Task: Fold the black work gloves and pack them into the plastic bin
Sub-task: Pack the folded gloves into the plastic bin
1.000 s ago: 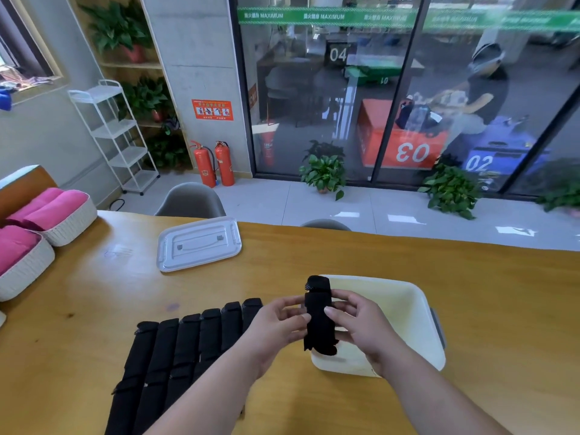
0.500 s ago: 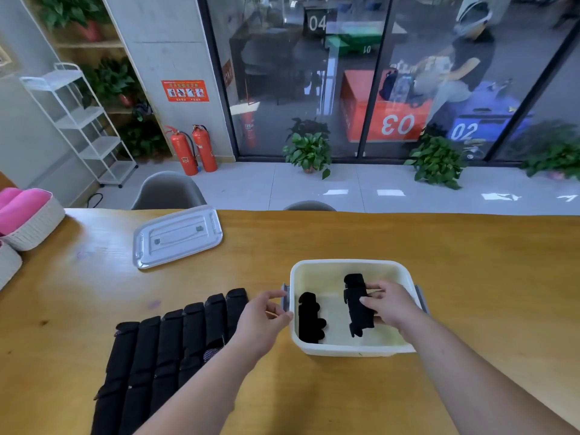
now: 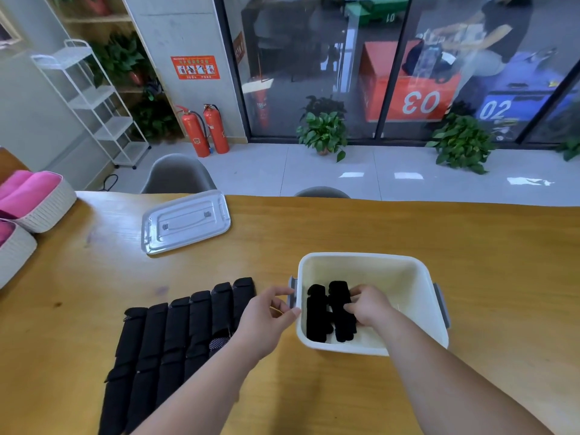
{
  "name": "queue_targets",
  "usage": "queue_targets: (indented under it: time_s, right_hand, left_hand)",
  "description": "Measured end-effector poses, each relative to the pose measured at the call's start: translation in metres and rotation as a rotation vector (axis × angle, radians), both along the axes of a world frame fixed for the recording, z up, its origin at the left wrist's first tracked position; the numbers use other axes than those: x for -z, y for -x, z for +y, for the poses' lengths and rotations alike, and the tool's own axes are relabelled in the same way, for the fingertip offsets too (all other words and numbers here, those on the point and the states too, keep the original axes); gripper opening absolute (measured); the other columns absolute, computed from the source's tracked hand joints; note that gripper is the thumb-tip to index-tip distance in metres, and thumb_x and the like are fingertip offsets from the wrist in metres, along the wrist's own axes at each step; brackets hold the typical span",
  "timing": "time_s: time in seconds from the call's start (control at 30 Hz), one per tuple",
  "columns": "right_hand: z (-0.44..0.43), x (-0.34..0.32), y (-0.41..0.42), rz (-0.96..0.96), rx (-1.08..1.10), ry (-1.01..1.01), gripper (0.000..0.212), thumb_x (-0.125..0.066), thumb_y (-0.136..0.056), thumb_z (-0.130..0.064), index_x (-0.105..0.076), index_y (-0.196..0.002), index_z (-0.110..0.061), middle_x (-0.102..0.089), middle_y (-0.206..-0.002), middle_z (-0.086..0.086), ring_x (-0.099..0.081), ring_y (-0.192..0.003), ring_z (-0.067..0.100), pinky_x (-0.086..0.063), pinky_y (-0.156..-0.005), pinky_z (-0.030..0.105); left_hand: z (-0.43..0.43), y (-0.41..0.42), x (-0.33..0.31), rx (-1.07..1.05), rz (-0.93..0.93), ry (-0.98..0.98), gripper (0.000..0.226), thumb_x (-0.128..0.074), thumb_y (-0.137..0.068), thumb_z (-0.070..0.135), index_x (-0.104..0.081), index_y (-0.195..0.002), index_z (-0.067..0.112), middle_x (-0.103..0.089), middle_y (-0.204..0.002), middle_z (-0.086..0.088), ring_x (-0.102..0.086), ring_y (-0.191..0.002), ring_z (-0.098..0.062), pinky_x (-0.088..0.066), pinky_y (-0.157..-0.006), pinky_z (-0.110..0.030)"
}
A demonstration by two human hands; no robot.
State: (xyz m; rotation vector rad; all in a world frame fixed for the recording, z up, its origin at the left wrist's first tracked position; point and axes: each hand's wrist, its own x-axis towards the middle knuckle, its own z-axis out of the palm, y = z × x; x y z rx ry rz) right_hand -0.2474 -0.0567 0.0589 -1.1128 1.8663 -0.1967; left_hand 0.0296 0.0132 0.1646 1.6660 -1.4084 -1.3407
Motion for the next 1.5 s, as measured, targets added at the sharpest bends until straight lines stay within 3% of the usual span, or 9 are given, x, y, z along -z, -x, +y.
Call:
queue_targets:
  time_s: [0.2,0.43,0.57,0.73,0.9,1.03,1.27,1.5]
  right_hand:
    - [0.014,-0.027,-0.011,0.129,-0.085,0.015,0.026,-0.077,-0.091,-0.024,-0.066,-0.113,-0.032,-0.072,-0.105,0.000,-0.075,-0.080,0.025,-0.066,-0.076,0.045]
    - [0.018,-0.028,-0.014,0.096,-0.073,-0.008,0.029,-0.083,-0.089,-0.020,-0.069,-0.113,-0.021,-0.074,-0.090,0.003,-0.078,-0.065,0.023,-0.067,-0.075,0.043]
    - [0.019,-0.039,-0.013,0.323,-0.207,0.046,0.039,-0.081,-0.087,-0.042,-0.062,-0.116,-0.024,-0.072,-0.093,-0.003,-0.075,-0.081,0.020,-0.062,-0.082,0.038]
    - [0.021,-0.061,-0.014,0.342,-0.234,0.096,0.052,-0.080,-0.088,-0.052,-0.061,-0.130,-0.027,-0.064,-0.106,-0.006,-0.067,-0.094,0.020,-0.051,-0.073,0.033]
    - [0.023,-0.083,-0.018,0.251,-0.247,0.168,0.059,-0.077,-0.083,-0.063,-0.064,-0.131,-0.032,-0.068,-0.107,-0.015,-0.068,-0.093,0.010,-0.059,-0.081,0.034]
    - [0.027,-0.117,-0.033,0.151,-0.249,0.263,0.054,-0.079,-0.084,-0.062,-0.066,-0.127,-0.032,-0.068,-0.102,-0.016,-0.068,-0.089,0.005,-0.059,-0.078,0.031]
    - [0.040,-0.168,-0.097,-0.051,-0.309,0.406,0.036,-0.081,-0.089,-0.051,-0.069,-0.120,-0.037,-0.071,-0.101,-0.018,-0.065,-0.094,-0.002,-0.047,-0.075,0.018]
    - [0.063,-0.161,-0.172,-0.143,-0.471,0.353,0.027,-0.077,-0.095,-0.041,-0.067,-0.120,-0.039,-0.073,-0.100,-0.015,-0.074,-0.076,0.010,-0.064,-0.078,0.037]
  left_hand:
    - [-0.001,-0.003,0.005,0.009,0.022,-0.013,0.029,-0.080,-0.095,0.033,-0.069,-0.119,0.045,-0.065,-0.084,0.008,-0.061,-0.072,-0.006,-0.054,-0.069,-0.020]
    - [0.000,-0.002,0.007,0.002,0.040,-0.003,0.028,-0.080,-0.095,0.032,-0.070,-0.119,0.045,-0.063,-0.079,0.011,-0.059,-0.070,-0.005,-0.053,-0.071,-0.023]
    - [0.001,-0.003,0.009,-0.007,0.040,-0.002,0.027,-0.080,-0.094,0.033,-0.071,-0.118,0.044,-0.062,-0.078,0.011,-0.058,-0.069,-0.006,-0.053,-0.070,-0.023]
    - [0.000,-0.003,0.008,-0.010,0.050,-0.012,0.027,-0.081,-0.093,0.034,-0.071,-0.117,0.042,-0.060,-0.077,0.010,-0.056,-0.067,-0.006,-0.053,-0.069,-0.023]
    - [-0.001,-0.013,0.008,-0.032,0.060,0.007,0.036,-0.082,-0.088,0.048,-0.068,-0.121,0.046,-0.071,-0.088,0.006,-0.070,-0.083,-0.012,-0.058,-0.082,-0.030]
    - [0.007,-0.037,0.013,-0.097,0.027,0.037,0.034,-0.080,-0.090,0.050,-0.068,-0.122,0.045,-0.073,-0.090,0.004,-0.072,-0.090,-0.016,-0.061,-0.087,-0.039]
    - [0.048,-0.094,0.027,-0.246,-0.164,-0.044,0.030,-0.077,-0.096,0.038,-0.065,-0.124,0.040,-0.075,-0.093,0.007,-0.070,-0.091,-0.007,-0.056,-0.081,-0.026]
    - [0.089,-0.135,0.049,-0.321,-0.379,-0.150,0.041,-0.074,-0.098,0.034,-0.064,-0.137,0.029,-0.068,-0.119,0.012,-0.065,-0.103,-0.007,-0.051,-0.081,-0.023]
